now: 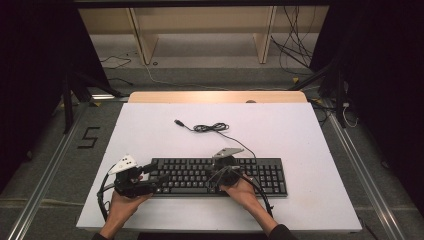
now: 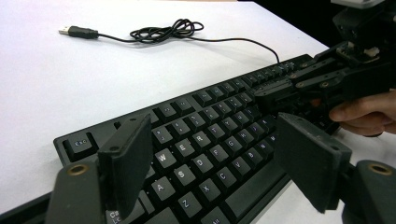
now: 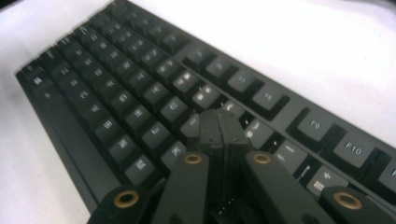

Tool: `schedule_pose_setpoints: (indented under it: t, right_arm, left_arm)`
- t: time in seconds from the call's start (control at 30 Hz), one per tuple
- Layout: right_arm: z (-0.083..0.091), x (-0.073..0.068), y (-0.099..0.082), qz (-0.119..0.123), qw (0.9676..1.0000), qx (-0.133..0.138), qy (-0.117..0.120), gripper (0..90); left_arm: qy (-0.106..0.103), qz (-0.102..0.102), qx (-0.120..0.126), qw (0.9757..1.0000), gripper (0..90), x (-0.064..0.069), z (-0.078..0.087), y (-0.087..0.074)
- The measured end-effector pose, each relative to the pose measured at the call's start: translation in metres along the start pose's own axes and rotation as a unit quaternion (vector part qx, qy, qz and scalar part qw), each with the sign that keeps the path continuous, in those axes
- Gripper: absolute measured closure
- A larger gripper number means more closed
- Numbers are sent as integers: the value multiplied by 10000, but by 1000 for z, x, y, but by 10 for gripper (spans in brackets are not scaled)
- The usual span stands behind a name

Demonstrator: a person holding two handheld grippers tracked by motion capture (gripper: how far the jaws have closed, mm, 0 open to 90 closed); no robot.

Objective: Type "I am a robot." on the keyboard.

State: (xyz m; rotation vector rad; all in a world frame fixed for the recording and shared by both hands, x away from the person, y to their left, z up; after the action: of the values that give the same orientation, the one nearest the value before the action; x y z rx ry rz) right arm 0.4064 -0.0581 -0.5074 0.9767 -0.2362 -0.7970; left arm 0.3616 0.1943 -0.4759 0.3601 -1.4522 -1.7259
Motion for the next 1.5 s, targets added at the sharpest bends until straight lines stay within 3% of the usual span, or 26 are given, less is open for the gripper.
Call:
schedule_pose_setpoints:
  t: [0.13, 0.33, 0.47, 1.17, 1.37, 1.5]
  right_arm:
    - [0, -2, -1, 101, 9999, 2, -46, 900]
    - [2, -1, 0, -60, 10000, 59, 8, 890]
    - [8, 0, 5, -145, 9995, 265, 67, 860]
    - [37, -11, 8, -200, 9969, 608, 451, 457]
    - [46, -12, 6, -234, 9959, 713, 508, 414]
    - [50, -13, 3, -231, 9958, 723, 510, 399]
  left_arm:
    - [4, -8, -7, 10000, 278, 0, 0, 0]
    - [13, -2, -7, 10000, 278, 0, -1, 0]
    - [34, 7, -15, 10000, 278, -1, -1, 0]
    - [111, 10, -287, 9995, 363, -4, -11, -2]
    - [118, 57, -365, 9992, 386, -3, -17, 0]
    - [75, 30, -488, 9988, 450, -1, -23, 0]
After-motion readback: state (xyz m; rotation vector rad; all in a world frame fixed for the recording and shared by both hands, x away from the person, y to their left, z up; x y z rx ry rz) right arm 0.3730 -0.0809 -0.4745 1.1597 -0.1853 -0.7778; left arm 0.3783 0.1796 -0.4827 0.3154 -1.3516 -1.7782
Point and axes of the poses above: each handheld gripper's, and its own axes: z roughly backward along the jaws, y roughly out of its top, x roughly to its right, the point moved 4 cm from there along -z, roughly forward along the jaws, and after that the axes turned 9 degrees about x, right-handed, at the moved point
